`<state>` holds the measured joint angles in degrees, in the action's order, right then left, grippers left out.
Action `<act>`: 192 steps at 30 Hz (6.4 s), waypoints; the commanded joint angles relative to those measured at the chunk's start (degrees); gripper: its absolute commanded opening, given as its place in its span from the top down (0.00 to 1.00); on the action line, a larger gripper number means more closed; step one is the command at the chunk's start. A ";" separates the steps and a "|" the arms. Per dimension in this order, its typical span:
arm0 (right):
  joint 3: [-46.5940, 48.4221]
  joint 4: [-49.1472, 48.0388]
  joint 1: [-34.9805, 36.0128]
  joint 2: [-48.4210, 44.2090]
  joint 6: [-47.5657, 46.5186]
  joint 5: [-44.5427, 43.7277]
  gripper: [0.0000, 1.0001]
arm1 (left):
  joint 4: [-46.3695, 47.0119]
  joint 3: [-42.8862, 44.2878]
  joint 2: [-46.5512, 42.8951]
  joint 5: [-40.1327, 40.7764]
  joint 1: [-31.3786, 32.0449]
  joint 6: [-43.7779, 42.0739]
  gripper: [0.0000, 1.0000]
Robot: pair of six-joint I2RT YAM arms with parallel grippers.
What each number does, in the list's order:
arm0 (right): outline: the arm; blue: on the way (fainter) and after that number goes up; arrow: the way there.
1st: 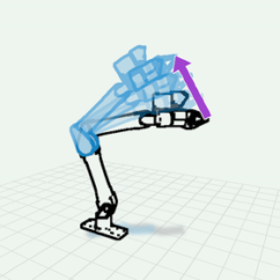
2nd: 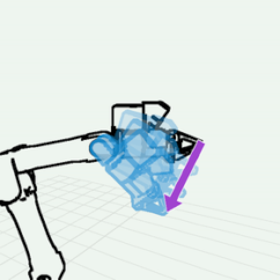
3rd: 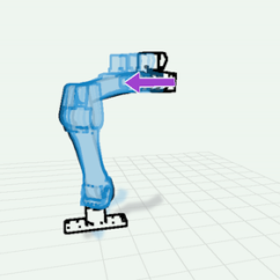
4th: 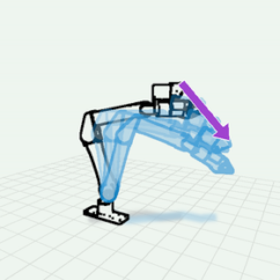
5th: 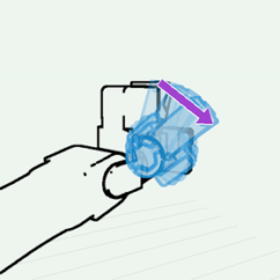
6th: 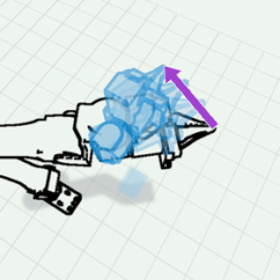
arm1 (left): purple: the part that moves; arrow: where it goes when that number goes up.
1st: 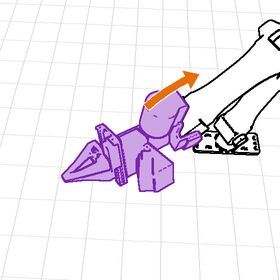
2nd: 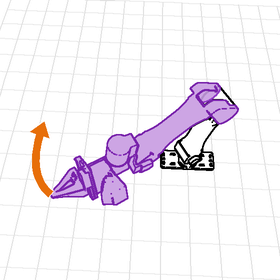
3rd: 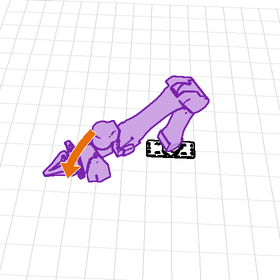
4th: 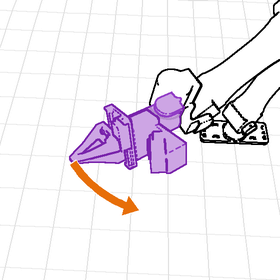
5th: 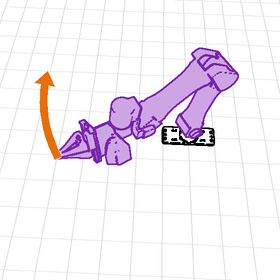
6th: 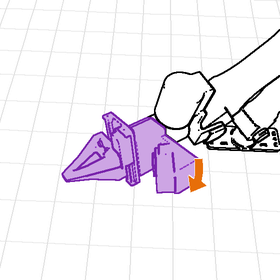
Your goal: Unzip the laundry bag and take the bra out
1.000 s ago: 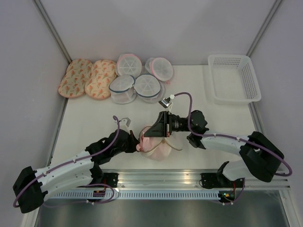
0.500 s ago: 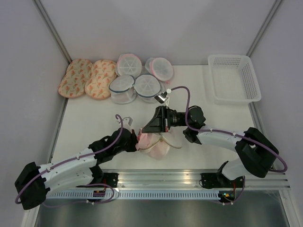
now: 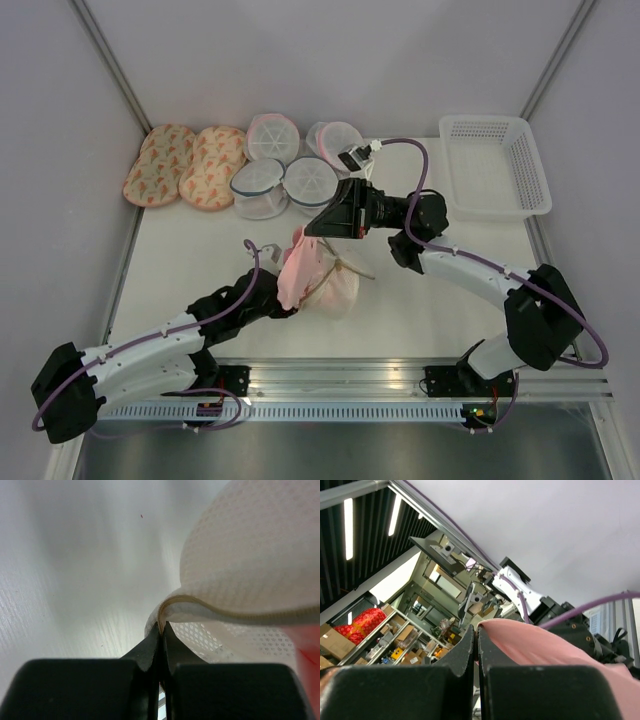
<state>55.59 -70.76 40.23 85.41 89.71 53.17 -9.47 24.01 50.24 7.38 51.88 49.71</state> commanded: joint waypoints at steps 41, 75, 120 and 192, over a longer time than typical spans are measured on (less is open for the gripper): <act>41.42 97.31 -24.13 -2.36 -72.84 -69.96 1.00 | -5.90 4.02 -3.04 1.85 0.07 -2.69 0.98; 27.06 99.42 -18.39 -4.33 -68.01 -84.36 0.36 | -10.12 4.47 -5.32 5.01 -0.02 -2.17 0.98; -19.91 93.43 7.23 -1.11 -35.22 -83.66 1.00 | -10.04 1.74 -9.81 11.43 0.07 1.61 0.98; -10.16 88.88 8.72 -24.94 -52.44 -64.82 1.00 | -1.00 -1.95 -7.62 11.78 -0.11 3.11 0.98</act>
<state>42.74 23.55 48.01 62.04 43.53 -23.35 -15.66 22.37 41.71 18.04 51.86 51.64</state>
